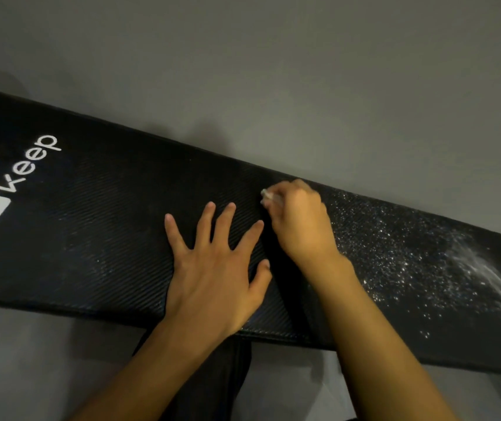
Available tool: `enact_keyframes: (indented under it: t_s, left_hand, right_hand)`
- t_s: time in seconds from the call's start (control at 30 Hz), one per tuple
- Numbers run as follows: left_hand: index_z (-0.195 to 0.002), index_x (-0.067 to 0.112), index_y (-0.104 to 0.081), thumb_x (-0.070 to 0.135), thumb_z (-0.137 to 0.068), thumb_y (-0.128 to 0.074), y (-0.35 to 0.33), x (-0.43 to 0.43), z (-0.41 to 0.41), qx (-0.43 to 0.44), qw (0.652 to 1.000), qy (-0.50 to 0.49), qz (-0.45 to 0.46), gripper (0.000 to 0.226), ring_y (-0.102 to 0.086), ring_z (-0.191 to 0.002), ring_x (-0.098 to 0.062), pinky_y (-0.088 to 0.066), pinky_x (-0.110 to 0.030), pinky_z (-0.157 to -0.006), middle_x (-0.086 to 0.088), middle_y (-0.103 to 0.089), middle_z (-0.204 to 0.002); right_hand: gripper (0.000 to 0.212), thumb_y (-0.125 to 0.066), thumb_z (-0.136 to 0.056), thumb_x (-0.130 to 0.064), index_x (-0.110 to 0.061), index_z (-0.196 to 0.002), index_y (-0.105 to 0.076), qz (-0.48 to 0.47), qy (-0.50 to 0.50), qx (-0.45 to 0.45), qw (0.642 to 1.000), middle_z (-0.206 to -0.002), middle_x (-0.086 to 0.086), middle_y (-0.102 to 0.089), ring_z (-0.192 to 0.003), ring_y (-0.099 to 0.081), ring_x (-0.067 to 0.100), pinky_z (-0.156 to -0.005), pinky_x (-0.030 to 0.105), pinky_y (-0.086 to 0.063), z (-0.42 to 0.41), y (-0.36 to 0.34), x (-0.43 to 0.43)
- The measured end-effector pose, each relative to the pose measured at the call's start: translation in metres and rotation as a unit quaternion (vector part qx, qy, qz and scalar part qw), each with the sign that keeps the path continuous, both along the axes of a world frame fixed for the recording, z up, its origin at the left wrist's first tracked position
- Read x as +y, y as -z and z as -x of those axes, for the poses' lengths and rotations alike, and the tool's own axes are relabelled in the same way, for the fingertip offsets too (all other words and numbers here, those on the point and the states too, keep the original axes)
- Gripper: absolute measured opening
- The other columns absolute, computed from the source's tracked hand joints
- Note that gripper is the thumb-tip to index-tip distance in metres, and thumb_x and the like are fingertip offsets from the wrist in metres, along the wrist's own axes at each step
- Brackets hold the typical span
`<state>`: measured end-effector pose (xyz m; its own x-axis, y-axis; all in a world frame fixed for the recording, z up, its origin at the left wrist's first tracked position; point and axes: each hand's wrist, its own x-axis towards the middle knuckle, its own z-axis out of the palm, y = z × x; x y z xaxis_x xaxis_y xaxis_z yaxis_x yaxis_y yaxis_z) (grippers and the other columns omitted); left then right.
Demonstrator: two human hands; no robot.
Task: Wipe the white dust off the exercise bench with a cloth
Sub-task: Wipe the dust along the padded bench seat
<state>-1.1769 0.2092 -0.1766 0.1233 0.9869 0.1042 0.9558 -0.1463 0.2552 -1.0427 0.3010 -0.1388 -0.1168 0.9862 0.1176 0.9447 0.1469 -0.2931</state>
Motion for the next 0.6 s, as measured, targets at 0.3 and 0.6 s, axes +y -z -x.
enact_keyframes:
  t_s: [0.3, 0.6]
  left_hand:
    - [-0.152, 0.033, -0.045, 0.060, -0.094, -0.032, 0.000, -0.001, 0.000, 0.002, 1.000, -0.002, 0.003, 0.065, -0.027, -0.153, -0.039, -0.012, -0.081, -0.113, -0.016, -0.038, -0.162]
    - [-0.154, 0.035, -0.042, 0.060, -0.095, -0.033, -0.004, 0.000, 0.000, 0.001, 1.000, -0.004, 0.014, 0.064, -0.024, -0.154, -0.037, -0.008, -0.079, -0.115, -0.013, -0.034, -0.164]
  right_hand:
    - [0.027, -0.058, -0.100, -0.030, -0.013, -0.117, -0.068, -0.009, 0.068, 0.002, 0.998, -0.115, 0.015, -0.063, -0.100, -0.065, 0.039, -0.081, 0.042, -0.053, 0.003, -0.001, 0.031]
    - [0.027, -0.059, -0.099, -0.029, -0.010, -0.116, -0.069, 0.004, 0.092, -0.012, 0.996, -0.114, 0.019, -0.063, -0.099, -0.065, 0.041, -0.082, 0.044, -0.055, -0.008, 0.001, 0.043]
